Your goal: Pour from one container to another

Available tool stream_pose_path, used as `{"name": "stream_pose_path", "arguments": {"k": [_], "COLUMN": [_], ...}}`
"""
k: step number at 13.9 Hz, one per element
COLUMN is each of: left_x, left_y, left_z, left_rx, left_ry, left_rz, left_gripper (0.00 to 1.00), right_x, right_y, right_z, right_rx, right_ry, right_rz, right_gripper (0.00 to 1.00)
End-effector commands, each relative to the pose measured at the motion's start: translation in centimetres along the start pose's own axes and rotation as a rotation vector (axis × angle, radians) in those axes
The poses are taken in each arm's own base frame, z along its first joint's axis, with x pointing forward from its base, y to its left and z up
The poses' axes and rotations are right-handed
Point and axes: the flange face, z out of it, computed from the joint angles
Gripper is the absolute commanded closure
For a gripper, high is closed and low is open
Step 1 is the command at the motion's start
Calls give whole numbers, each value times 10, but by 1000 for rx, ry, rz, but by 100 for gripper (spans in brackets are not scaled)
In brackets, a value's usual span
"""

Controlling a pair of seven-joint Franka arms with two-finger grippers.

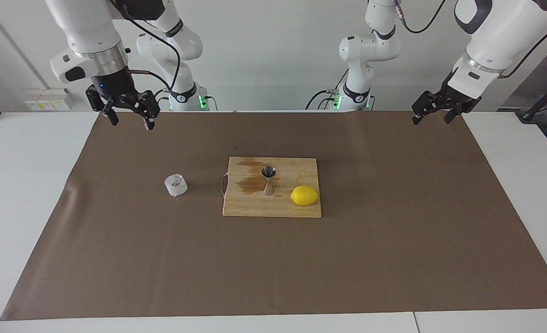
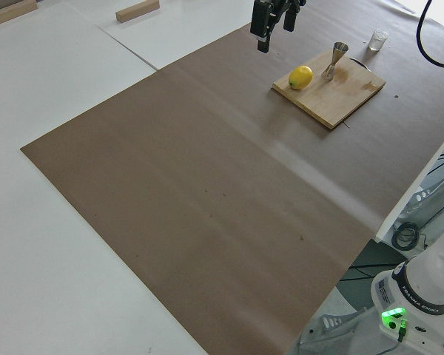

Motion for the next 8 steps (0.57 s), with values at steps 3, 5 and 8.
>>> {"name": "stream_pose_path", "arguments": {"k": [3,5,8], "left_x": [-9,-10,-10], "left_y": [-2,-1,-2], "left_z": [0,0,0], "left_rx": [11,11,11], "left_ry": [-7,-6,-6], "left_rz": [0,1,0], "left_gripper": [0,0,0], "right_x": [-10,-10,-10], "right_y": [9,9,14], "right_z": [-2,-1,2], "right_rx": [-9,-9,-9], "right_ry": [-44,-45,-52], "right_rz": [-15,-15,-8], "right_gripper": [0,0,0]}}
